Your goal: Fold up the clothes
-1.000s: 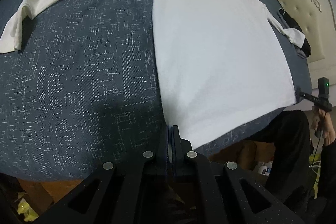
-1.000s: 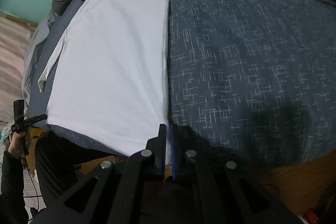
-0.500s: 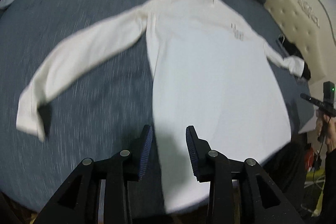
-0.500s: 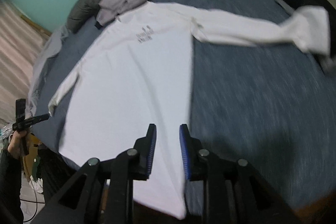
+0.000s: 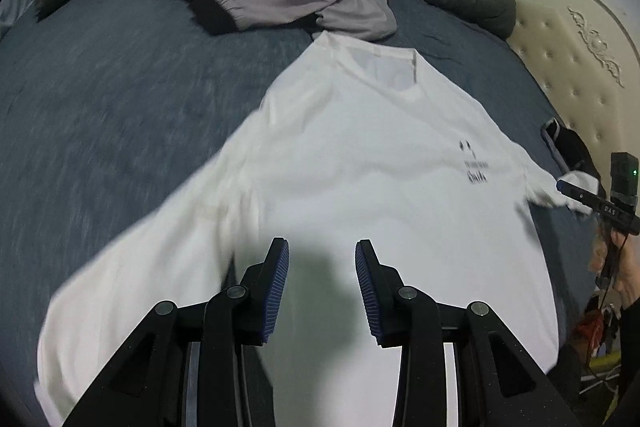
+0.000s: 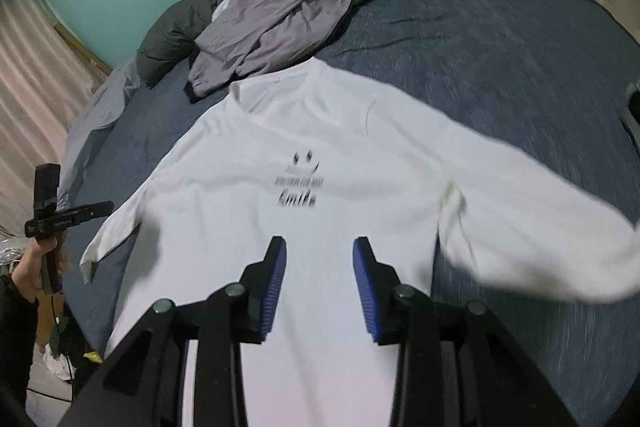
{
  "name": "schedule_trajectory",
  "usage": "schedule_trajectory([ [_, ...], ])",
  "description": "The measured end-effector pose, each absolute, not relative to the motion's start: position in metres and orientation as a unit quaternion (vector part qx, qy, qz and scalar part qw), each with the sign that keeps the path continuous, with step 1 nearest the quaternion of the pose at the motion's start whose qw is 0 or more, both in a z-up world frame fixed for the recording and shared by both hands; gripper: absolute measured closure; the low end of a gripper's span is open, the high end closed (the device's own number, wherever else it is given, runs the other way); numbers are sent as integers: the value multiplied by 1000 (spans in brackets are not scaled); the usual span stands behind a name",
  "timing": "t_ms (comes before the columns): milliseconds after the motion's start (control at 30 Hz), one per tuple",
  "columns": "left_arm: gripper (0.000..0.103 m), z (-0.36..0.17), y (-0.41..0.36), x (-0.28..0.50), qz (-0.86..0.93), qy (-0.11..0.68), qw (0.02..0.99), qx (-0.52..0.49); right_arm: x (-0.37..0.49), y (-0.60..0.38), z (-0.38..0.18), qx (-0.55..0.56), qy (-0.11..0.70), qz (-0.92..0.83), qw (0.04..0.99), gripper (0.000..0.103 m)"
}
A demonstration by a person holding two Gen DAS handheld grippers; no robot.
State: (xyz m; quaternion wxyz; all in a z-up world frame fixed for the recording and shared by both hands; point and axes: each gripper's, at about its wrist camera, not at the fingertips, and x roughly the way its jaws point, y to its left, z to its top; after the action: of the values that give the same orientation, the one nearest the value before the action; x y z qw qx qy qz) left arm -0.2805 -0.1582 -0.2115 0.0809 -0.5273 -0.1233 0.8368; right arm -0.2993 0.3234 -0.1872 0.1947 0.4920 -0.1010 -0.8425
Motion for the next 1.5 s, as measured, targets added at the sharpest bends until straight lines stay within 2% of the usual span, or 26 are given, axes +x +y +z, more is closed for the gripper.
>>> schedule_trajectory([
  [133, 65, -218, -160, -329, 844, -129, 78, -515, -348, 319, -200, 483, -97, -851, 183, 68],
  [267, 56, -226, -162, -373, 849, -127, 73, -508, -393, 314, -214, 483, -93, -854, 172, 67],
  [467, 56, -242, -160, -423, 854, -98, 68, -506, -448, 295, -230, 478, -73, -858, 175, 66],
  [500, 56, -245, -159, -431, 855, -94, 67, -506, -457, 291, -233, 478, -68, -858, 174, 65],
  [567, 56, -251, -161, -443, 853, -90, 66, -510, -472, 285, -237, 480, -57, -859, 170, 46],
  [767, 55, -272, -163, -477, 848, -72, 64, -521, -511, 262, -248, 480, -8, -857, 187, 46],
  [1133, 56, -290, -157, -525, 845, -86, 90, -521, -559, 225, -261, 479, 16, -847, 231, 46],
  [1167, 57, -290, -153, -526, 844, -82, 95, -522, -561, 220, -263, 481, 23, -844, 235, 46],
  [1200, 68, -291, -150, -527, 843, -78, 101, -522, -563, 217, -264, 483, 29, -842, 238, 46],
  [1233, 77, -292, -146, -527, 842, -71, 106, -524, -565, 214, -267, 486, 33, -840, 239, 50],
  [1267, 90, -291, -143, -526, 842, -66, 110, -523, -566, 211, -270, 490, 37, -838, 239, 57],
  [1300, 93, -291, -140, -526, 843, -61, 114, -523, -567, 209, -273, 493, 39, -835, 240, 63],
  [1367, 97, -289, -136, -524, 845, -53, 117, -520, -565, 208, -275, 493, 40, -835, 241, 92],
  [1400, 98, -287, -135, -523, 847, -49, 116, -517, -564, 208, -275, 490, 40, -837, 241, 97],
  [1500, 99, -269, -137, -516, 863, -36, 102, -494, -559, 213, -267, 471, 35, -850, 234, 99],
])
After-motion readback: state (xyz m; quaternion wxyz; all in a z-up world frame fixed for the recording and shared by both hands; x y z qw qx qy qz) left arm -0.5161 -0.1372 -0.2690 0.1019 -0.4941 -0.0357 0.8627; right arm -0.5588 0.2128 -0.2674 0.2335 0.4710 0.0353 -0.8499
